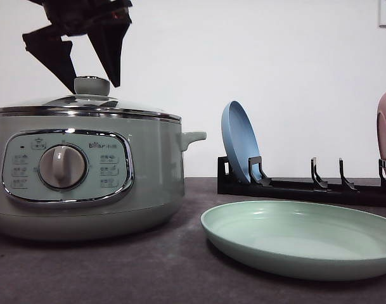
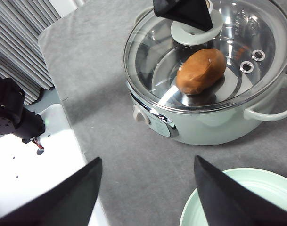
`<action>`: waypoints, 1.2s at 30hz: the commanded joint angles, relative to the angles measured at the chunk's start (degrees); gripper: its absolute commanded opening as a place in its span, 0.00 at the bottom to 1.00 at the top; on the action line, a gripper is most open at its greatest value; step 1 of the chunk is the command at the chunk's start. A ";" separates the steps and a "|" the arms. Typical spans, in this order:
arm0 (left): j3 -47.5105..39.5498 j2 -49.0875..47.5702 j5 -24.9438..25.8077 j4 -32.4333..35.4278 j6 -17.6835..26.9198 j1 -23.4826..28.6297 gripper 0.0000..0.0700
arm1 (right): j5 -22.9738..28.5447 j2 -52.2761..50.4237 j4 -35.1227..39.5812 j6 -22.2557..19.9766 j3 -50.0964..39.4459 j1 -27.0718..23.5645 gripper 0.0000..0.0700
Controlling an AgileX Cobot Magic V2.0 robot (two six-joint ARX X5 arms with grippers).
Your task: Transfer potato from steamer to green plate
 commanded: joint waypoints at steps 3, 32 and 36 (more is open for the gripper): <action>1.73 1.12 -0.13 0.16 0.50 -0.66 0.73 | 0.98 0.57 0.21 -0.11 1.11 0.44 0.55; 1.70 1.17 -0.17 -3.61 0.24 -1.01 0.00 | 1.07 0.57 0.26 -0.28 1.11 0.44 0.55; 1.70 1.05 -0.18 -3.47 0.26 -1.00 0.00 | 1.06 0.57 0.26 -0.26 1.11 0.44 0.55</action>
